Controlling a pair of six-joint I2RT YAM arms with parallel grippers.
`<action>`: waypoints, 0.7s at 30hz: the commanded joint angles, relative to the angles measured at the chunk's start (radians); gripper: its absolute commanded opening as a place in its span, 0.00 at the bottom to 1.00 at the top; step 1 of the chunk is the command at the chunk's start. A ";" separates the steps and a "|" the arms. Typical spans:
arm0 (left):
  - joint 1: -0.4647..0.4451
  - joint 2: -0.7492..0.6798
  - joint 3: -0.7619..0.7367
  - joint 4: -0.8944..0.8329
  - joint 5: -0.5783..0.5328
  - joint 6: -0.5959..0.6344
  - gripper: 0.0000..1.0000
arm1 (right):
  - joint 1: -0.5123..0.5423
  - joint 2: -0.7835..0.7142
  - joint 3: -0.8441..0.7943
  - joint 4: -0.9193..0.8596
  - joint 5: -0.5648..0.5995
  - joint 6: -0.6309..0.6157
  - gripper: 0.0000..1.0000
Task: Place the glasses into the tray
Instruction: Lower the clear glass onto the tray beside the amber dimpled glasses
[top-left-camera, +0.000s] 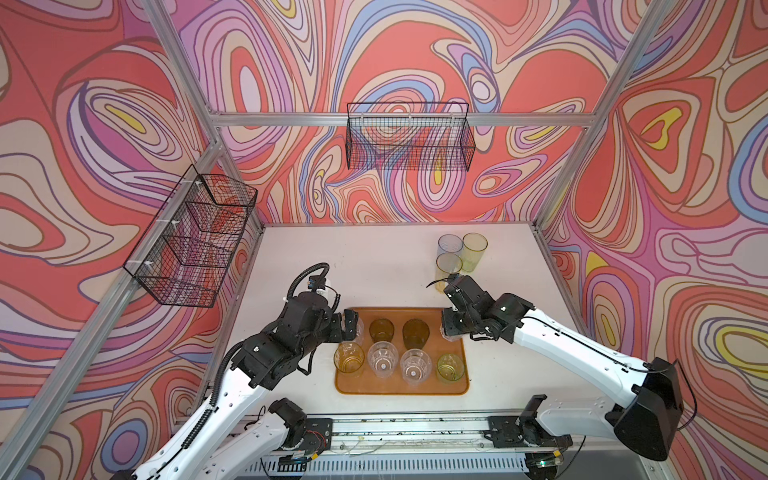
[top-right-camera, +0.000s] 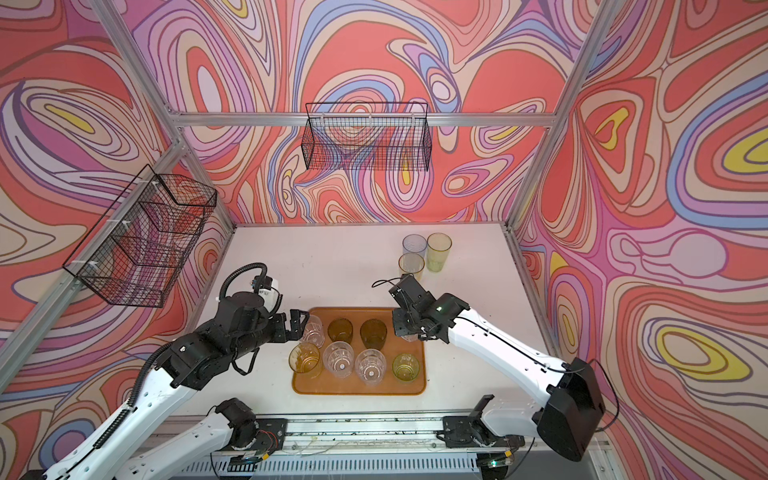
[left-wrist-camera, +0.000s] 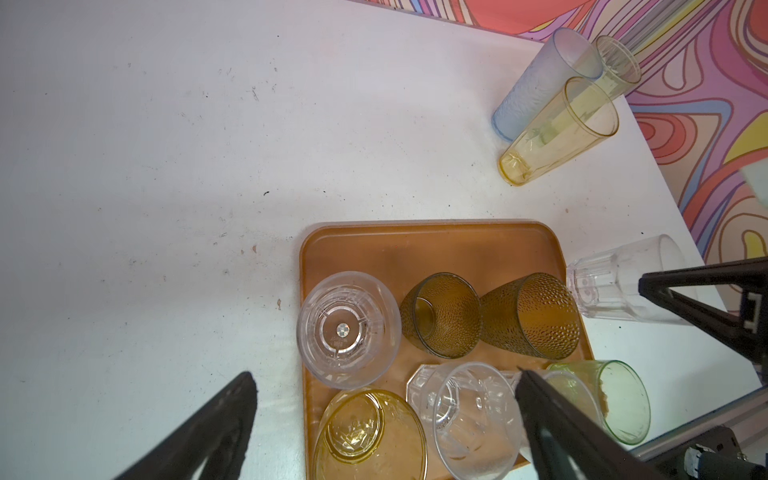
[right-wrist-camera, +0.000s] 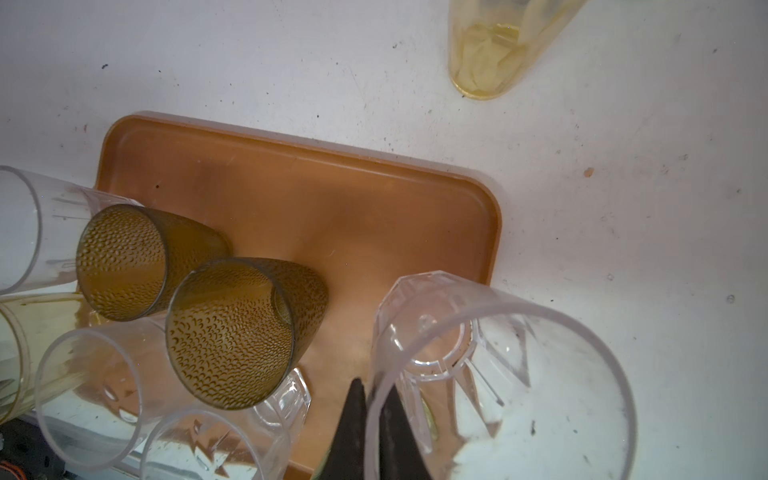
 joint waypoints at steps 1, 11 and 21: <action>0.005 -0.013 -0.022 0.022 -0.015 0.011 1.00 | 0.004 0.012 -0.004 0.056 0.001 0.029 0.00; 0.005 -0.053 -0.013 0.009 -0.031 0.012 1.00 | 0.005 0.047 -0.024 0.093 -0.019 0.041 0.00; 0.005 -0.049 -0.026 0.009 -0.017 0.004 1.00 | 0.007 0.105 -0.023 0.108 -0.018 0.051 0.00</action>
